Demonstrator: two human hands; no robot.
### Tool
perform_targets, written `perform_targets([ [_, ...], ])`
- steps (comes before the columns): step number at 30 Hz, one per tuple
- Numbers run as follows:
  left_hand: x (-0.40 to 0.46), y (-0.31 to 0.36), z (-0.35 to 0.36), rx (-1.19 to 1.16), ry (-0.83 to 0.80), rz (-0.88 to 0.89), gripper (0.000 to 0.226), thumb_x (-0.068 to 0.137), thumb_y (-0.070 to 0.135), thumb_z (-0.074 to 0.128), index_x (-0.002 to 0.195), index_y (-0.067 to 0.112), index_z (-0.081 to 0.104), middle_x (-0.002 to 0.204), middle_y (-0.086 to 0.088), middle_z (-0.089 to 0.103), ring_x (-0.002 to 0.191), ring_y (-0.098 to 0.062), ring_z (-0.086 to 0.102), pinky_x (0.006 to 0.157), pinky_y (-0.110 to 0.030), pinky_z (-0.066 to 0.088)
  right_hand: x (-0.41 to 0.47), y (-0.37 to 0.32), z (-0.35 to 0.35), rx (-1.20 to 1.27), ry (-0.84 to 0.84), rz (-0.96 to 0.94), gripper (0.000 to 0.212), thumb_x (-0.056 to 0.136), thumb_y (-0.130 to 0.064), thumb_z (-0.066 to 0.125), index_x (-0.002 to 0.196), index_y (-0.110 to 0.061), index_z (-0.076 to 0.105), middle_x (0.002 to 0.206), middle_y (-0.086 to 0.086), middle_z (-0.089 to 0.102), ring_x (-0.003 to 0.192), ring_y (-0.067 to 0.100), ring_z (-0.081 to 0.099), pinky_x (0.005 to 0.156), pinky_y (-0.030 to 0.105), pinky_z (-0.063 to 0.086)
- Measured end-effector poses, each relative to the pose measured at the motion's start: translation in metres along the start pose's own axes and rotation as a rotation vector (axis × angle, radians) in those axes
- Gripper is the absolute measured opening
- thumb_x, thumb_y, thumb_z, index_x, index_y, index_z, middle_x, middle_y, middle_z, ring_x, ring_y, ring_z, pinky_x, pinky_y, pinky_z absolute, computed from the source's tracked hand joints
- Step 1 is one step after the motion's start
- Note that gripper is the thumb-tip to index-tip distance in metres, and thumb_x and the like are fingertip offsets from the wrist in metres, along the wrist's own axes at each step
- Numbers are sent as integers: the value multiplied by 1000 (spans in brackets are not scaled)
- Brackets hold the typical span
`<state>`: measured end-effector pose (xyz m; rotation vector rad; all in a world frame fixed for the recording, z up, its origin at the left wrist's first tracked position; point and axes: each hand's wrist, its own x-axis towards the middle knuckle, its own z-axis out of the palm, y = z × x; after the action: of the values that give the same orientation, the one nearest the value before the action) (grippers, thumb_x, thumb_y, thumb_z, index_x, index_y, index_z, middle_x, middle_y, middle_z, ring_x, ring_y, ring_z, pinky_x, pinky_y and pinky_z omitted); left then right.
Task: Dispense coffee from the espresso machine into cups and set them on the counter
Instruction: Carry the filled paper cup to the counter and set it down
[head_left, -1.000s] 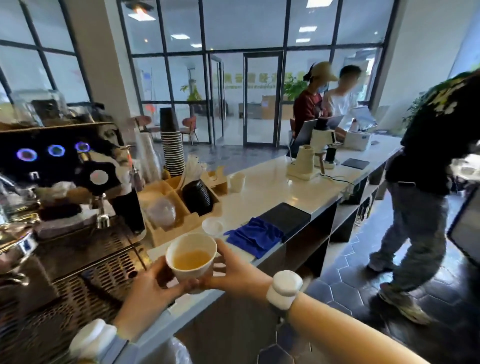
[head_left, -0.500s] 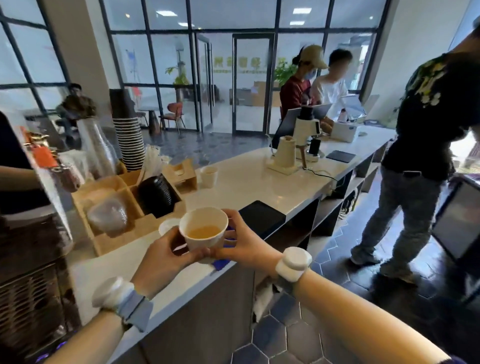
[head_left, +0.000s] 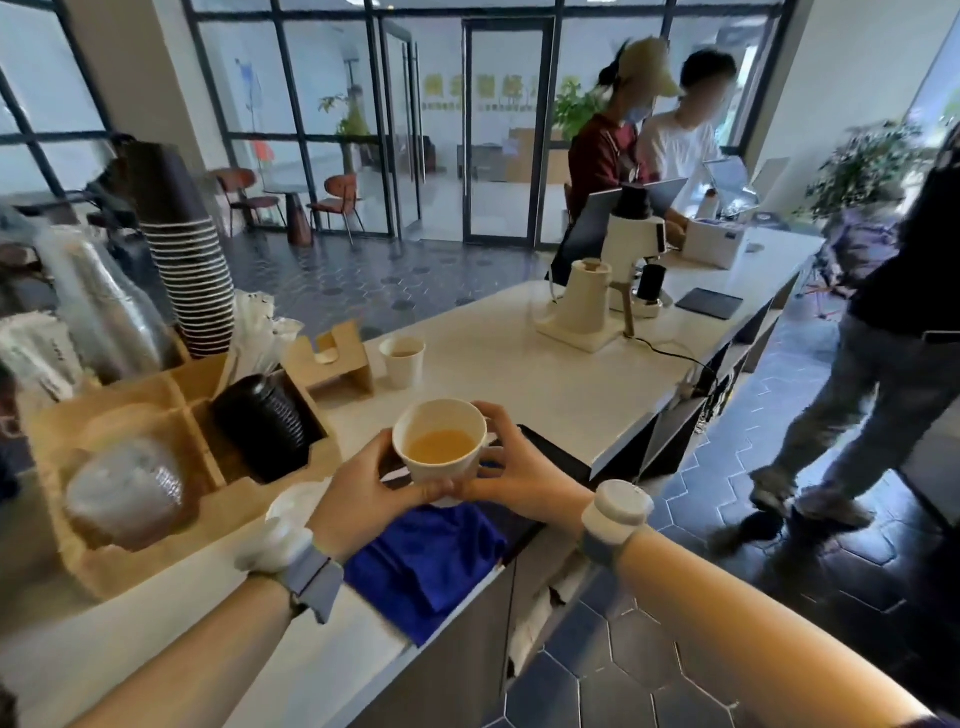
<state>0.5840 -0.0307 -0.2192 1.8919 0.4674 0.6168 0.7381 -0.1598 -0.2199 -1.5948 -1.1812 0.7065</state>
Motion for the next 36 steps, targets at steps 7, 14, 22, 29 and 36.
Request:
perform_targets([
  [7,79,-20,3,-4,-15,-18,85,51,47,83,126,28,49,120,9,63,110,-6,59,89,-25,51,75,25,-36,-18,2,12,78,72,-23,81,123,-50,29,125,-20,41,110,1,53,83,17,51],
  [14,153,-43,18,74,20,-50,86,62,39,81,136,20,43,127,5,58,115,-10,56,88,-15,46,144,57,-70,-17,-12,21,79,73,-23,80,129,-38,27,121,-23,41,103,-2,52,74,8,49],
  [22,222,-66,45,64,96,-61,79,61,43,75,130,23,42,121,13,56,108,1,53,81,-2,42,215,99,-117,19,-114,1,80,71,-28,82,131,-34,30,125,-20,44,111,5,54,82,16,52],
  [29,290,-84,73,51,220,-155,85,62,42,75,134,14,40,123,7,56,112,-6,53,80,-2,43,292,133,-165,-12,-264,-10,80,71,-31,81,129,-41,26,126,-17,40,109,6,51,74,6,48],
  [36,335,-111,90,35,313,-243,82,68,27,81,136,13,37,126,5,53,116,-7,51,82,-3,42,345,163,-186,25,-354,-29,80,73,-17,80,132,-32,28,129,-10,42,117,14,49,77,9,50],
])
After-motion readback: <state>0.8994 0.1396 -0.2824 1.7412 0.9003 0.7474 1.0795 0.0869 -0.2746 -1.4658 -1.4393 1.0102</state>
